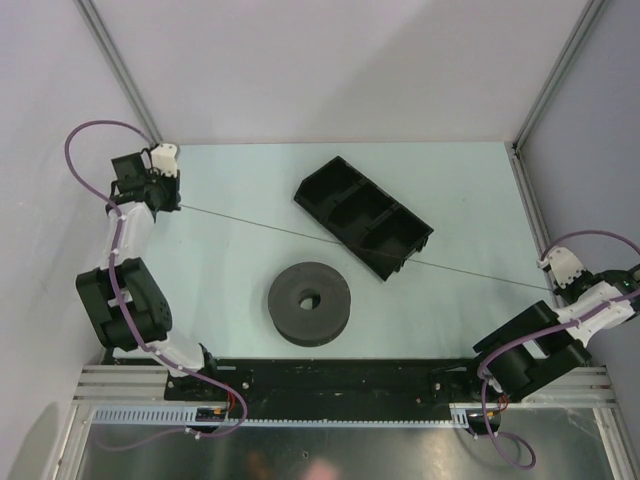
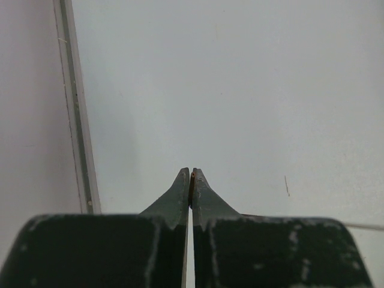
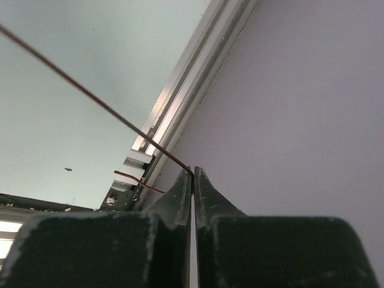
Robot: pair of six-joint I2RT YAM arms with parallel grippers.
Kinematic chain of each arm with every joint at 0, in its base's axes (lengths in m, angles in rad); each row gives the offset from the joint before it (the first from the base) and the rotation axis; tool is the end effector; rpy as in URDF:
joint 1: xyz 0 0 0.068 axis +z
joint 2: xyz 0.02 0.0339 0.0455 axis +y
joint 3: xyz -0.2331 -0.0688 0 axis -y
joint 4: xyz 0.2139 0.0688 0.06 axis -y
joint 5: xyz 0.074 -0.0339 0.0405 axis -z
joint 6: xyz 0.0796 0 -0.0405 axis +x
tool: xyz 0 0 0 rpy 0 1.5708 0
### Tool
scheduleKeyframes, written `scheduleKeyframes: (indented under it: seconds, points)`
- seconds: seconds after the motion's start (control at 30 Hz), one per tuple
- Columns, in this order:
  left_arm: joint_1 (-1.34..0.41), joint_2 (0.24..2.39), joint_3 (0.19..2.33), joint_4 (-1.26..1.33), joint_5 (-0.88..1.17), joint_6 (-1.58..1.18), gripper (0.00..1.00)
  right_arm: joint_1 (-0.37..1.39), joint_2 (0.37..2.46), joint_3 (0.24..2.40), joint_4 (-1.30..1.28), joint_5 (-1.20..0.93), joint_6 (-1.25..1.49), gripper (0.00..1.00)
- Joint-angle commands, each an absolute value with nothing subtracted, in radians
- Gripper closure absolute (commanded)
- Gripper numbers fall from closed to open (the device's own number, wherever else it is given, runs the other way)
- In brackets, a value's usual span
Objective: Wrap the cables
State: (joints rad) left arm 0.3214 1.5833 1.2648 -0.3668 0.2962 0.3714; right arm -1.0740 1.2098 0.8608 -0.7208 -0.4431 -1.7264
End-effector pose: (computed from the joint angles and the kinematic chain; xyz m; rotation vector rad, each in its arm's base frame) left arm 0.3499 0.0920 0.2416 0.2121 2.2112 0.0458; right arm 0.1393 -0.1853 0.1868 -0.9646 2.3890 -0.5502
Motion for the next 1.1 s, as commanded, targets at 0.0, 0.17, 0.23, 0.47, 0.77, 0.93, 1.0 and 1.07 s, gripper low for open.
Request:
scheduleKeyframes:
  seconds: [0.0, 0.17, 0.23, 0.47, 0.77, 0.93, 1.0, 1.07]
  points:
    - [0.374, 1.588, 1.255, -0.247, 0.185, 0.485, 1.0, -1.118, 1.219, 0.884, -0.638, -0.379, -1.792, 1.0]
    - [0.373, 1.593, 1.234, -0.222, 0.164, 0.514, 1.0, -1.141, 1.237, 0.883, -0.624, -0.379, -1.818, 1.0]
    - [0.377, 1.598, 1.23, -0.217, 0.158, 0.521, 1.0, -1.15, 1.249, 0.884, -0.612, -0.378, -1.825, 1.0]
    - [0.394, 1.61, 1.213, -0.193, 0.144, 0.554, 1.0, -1.173, 1.269, 0.883, -0.615, -0.385, -1.844, 1.0]
    - [0.41, 1.616, 1.209, -0.181, 0.138, 0.571, 1.0, -1.196, 1.325, 0.884, -0.556, -0.366, -1.871, 1.0]
    - [0.413, 1.62, 1.211, -0.18, 0.137, 0.574, 1.0, -1.202, 1.341, 0.884, -0.554, -0.367, -1.879, 1.0]
    - [0.414, 1.624, 1.216, -0.179, 0.137, 0.572, 1.0, -1.193, 1.342, 0.884, -0.563, -0.37, -1.872, 1.0]
    - [0.414, 1.634, 1.224, -0.179, 0.13, 0.569, 1.0, -1.176, 1.342, 0.884, -0.559, -0.37, -1.844, 1.0]
